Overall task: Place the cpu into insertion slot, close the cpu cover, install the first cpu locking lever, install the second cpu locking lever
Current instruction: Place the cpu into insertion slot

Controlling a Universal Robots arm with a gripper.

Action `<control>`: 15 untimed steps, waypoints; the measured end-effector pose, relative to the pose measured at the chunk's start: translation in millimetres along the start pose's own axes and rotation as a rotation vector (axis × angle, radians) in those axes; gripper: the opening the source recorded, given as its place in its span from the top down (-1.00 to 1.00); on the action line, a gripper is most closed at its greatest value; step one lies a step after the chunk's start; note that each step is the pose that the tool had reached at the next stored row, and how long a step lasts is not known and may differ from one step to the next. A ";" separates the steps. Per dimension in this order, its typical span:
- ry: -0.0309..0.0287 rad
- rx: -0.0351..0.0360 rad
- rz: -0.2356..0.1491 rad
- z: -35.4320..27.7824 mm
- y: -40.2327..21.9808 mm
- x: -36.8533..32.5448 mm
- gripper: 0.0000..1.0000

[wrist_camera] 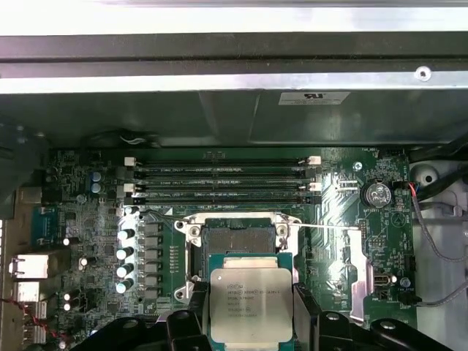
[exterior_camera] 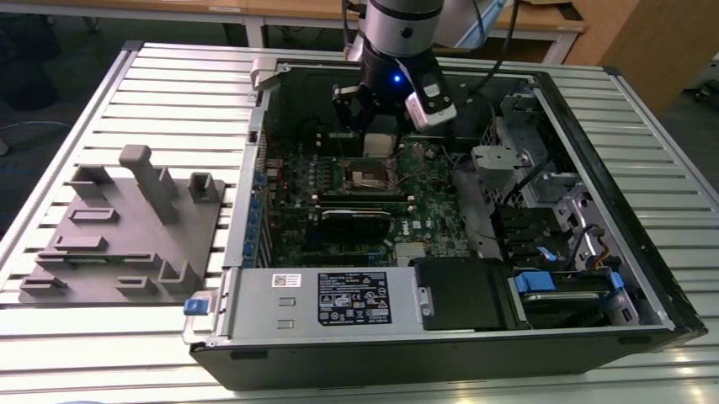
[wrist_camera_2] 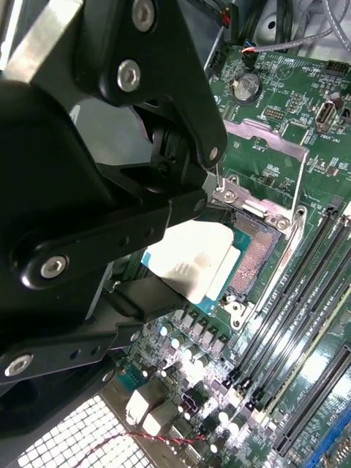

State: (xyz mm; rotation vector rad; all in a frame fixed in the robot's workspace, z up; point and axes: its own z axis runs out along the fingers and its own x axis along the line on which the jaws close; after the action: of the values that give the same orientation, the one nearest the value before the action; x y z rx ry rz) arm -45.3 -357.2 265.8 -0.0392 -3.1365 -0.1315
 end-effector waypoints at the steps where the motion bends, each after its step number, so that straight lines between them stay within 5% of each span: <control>1: 0.0000 -0.0001 0.000 0.1 0.0 0.0 -0.08; 5: -0.0019 -0.0003 0.020 0.6 0.0 0.0 -0.08; 15: -0.0169 -0.0007 0.201 3.2 -0.3 0.0 -0.08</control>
State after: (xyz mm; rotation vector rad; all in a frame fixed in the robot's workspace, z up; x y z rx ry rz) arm -45.3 -357.2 262.6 -0.3561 -3.1250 -0.1316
